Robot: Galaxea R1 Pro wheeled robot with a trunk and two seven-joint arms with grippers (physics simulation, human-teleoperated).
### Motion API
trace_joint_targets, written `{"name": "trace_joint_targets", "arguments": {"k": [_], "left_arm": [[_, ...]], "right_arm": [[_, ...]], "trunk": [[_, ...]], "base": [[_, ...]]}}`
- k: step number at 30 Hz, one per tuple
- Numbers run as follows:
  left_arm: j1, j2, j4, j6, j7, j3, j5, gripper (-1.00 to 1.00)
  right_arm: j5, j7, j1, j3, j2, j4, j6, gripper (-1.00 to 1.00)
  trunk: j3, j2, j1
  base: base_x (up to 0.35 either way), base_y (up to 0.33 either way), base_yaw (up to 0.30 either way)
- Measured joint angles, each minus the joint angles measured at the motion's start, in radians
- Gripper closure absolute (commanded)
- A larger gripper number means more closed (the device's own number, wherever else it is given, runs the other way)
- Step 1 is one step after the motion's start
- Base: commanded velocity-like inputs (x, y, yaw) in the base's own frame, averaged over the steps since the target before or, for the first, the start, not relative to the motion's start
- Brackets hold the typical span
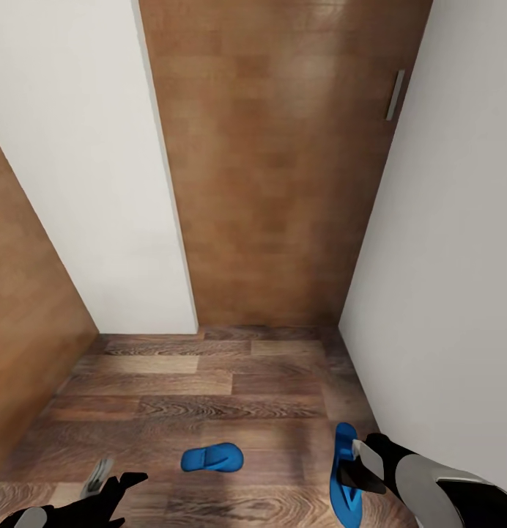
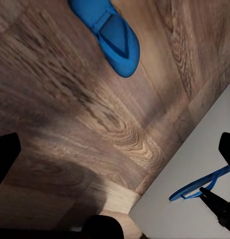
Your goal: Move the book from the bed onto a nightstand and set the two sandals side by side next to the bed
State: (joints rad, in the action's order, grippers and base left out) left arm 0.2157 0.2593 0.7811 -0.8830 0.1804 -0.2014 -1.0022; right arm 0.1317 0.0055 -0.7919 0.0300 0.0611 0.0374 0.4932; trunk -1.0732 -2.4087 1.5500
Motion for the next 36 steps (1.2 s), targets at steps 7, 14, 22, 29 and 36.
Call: {"name": "trace_joint_targets", "arguments": {"k": [7,14,22,29,36], "left_arm": [[0.0,0.0,0.0,0.0,0.0,0.0,0.0,-1.0],[0.0,0.0,0.0,-0.001,0.0,0.0,0.0,-1.0],[0.0,-0.001,0.0,0.0,0.0,0.0,0.0,-1.0],[0.0,-0.001,0.0,0.0,0.0,0.0,-0.001,-1.0],[0.0,-0.001,0.0,0.001,0.001,0.0,-0.001,-1.0]], "right_arm": [[0.0,0.0,0.0,0.0,0.0,-0.002,-0.001,1.0],[0.0,0.0,0.0,0.0,0.0,-0.002,-0.007,1.0],[0.0,0.0,0.0,0.0,0.0,-0.002,-0.013,1.0],[0.0,0.0,0.0,0.001,0.0,-0.001,-0.014,1.0],[0.001,0.0,0.0,0.001,0.002,-0.001,-0.015,1.0]], "trunk": [[0.0,0.0,0.0],[0.0,0.0,0.0],[0.0,0.0,0.0],[0.0,0.0,0.0],[0.0,0.0,0.0]], "base": [[0.201,0.0,0.0],[0.182,0.0,0.0],[0.105,0.0,0.0],[0.01,0.0,0.0],[0.001,0.0,0.0]]}}
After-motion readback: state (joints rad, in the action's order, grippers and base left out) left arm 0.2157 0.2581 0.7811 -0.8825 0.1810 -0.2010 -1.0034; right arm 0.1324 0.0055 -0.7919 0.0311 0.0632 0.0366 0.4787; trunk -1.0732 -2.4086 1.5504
